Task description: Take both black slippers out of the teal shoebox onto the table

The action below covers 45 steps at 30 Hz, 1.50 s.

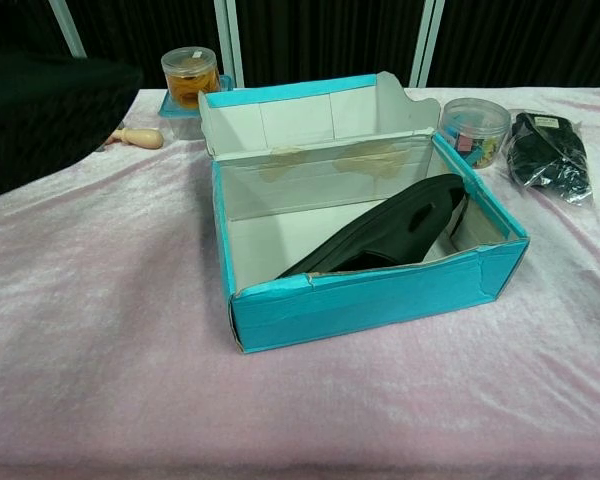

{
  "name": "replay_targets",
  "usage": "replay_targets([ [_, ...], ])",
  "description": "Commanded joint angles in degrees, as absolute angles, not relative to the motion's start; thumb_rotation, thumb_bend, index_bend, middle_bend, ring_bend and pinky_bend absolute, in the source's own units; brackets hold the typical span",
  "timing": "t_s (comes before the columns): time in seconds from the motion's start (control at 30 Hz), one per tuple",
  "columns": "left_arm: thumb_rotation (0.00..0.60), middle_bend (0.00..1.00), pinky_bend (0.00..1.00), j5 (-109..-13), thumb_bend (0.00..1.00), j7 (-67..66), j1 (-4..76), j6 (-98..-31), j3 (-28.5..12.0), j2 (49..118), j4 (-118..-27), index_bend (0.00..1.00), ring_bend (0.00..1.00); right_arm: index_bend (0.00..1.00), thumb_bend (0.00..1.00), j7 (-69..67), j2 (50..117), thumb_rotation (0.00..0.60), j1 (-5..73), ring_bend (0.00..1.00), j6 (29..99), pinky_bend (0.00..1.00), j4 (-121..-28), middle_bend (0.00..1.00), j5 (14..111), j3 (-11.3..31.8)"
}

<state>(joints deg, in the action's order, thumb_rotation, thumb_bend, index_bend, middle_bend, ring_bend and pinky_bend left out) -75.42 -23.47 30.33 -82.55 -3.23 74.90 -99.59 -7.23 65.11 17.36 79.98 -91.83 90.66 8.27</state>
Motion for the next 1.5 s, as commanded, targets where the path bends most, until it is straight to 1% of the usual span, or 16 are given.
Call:
replay_targets([
  [0.03,0.6,0.48,0.21,-70.1,0.46,-27.7,29.0,-77.9,-1.7,74.2,-98.4,0.4,0.38,0.0,0.25,-7.4,65.2,0.6,18.8,0.0,78.9,0.23,-92.2,0.0,92.4,7.9],
  [0.2,0.6,0.46,0.2,-67.8,0.45,-31.4,30.0,-74.3,-1.9,76.9,-96.8,0.39,0.37,0.0,0.25,-6.8,65.2,0.6,21.5,0.0,76.2,0.23,-93.4,0.0,94.7,7.5],
  [0.23,0.6,0.45,0.2,-67.6,0.43,-32.1,30.2,-73.9,-2.0,77.4,-96.5,0.38,0.36,0.0,0.25,-6.5,65.3,0.6,21.9,0.0,75.9,0.23,-93.5,0.0,94.9,7.5],
  [0.3,0.6,0.4,0.18,-66.9,0.29,-34.0,30.6,-72.9,-2.0,78.1,-96.5,0.32,0.32,0.0,0.25,-5.2,65.7,0.6,22.8,0.0,75.0,0.23,-93.7,0.0,95.7,7.3],
  [0.33,0.6,0.32,0.17,-66.6,0.16,-34.6,30.7,-72.5,-2.0,78.1,-96.9,0.21,0.28,0.0,0.25,-4.6,65.8,0.6,23.2,0.0,74.4,0.23,-93.8,0.0,95.9,7.2],
  [0.37,0.6,0.22,0.16,-66.7,0.05,-34.3,30.6,-72.3,-2.1,78.0,-97.8,0.11,0.23,0.0,0.25,-3.7,65.9,0.6,23.7,0.0,73.8,0.23,-93.9,0.0,96.1,7.1],
  [0.43,0.6,0.11,0.16,-67.7,0.0,-32.8,30.1,-72.9,-2.3,77.5,-99.4,0.0,0.16,0.0,0.2,-2.1,65.8,0.6,24.3,0.0,73.2,0.23,-94.1,0.0,96.3,7.1],
  [0.47,0.6,0.09,0.16,-68.9,0.0,-31.8,29.6,-73.8,-2.2,77.0,-100.2,0.0,0.13,0.0,0.18,-1.0,66.0,0.6,24.6,0.0,73.1,0.23,-94.3,0.0,96.4,7.3],
  [0.53,0.6,0.09,0.15,-70.8,0.0,-31.2,28.6,-75.7,-2.0,76.2,-101.0,0.0,0.12,0.0,0.1,-0.4,66.3,0.6,25.3,0.0,72.9,0.23,-94.5,0.0,96.6,7.5],
  [0.6,0.6,0.1,0.15,-72.5,0.0,-30.5,27.5,-77.8,-2.0,75.5,-101.7,0.0,0.12,0.0,0.08,-0.5,66.6,0.6,26.2,0.0,72.2,0.23,-94.7,0.0,96.9,7.7],
  [0.67,0.6,0.12,0.15,-74.6,0.0,-28.3,26.1,-79.9,-1.7,74.4,-103.0,0.0,0.12,0.01,0.08,-0.7,66.9,0.6,27.7,0.0,70.7,0.23,-94.7,0.01,97.0,8.1],
  [0.83,0.6,0.15,0.15,-78.1,0.0,-21.4,23.0,-83.2,-1.2,70.4,-105.6,0.0,0.12,0.06,0.13,-0.5,68.3,0.6,32.1,0.0,65.8,0.23,-93.9,0.05,97.2,8.8],
  [1.0,0.6,0.15,0.15,-80.2,0.0,-17.1,19.5,-87.4,-1.0,67.2,-106.9,0.01,0.12,0.15,0.13,1.6,70.9,0.6,36.8,0.0,59.8,0.23,-92.4,0.1,98.1,8.4],
  [1.13,0.6,0.16,0.15,-80.3,0.0,-14.0,18.2,-87.8,-1.1,66.2,-106.6,0.02,0.12,0.21,0.13,3.4,72.2,0.6,39.3,0.01,56.5,0.23,-91.3,0.14,97.5,8.5],
  [1.37,0.6,0.15,0.15,-77.9,0.0,-10.9,17.7,-84.8,-1.8,66.4,-104.3,0.02,0.12,0.24,0.13,6.1,74.8,0.6,43.2,0.01,51.8,0.23,-90.0,0.14,95.2,9.2],
  [1.5,0.6,0.15,0.15,-77.2,0.0,-9.8,17.3,-83.7,-2.3,66.7,-103.1,0.01,0.12,0.26,0.13,8.9,74.9,0.6,44.8,0.01,49.2,0.23,-89.4,0.15,94.6,8.4],
])
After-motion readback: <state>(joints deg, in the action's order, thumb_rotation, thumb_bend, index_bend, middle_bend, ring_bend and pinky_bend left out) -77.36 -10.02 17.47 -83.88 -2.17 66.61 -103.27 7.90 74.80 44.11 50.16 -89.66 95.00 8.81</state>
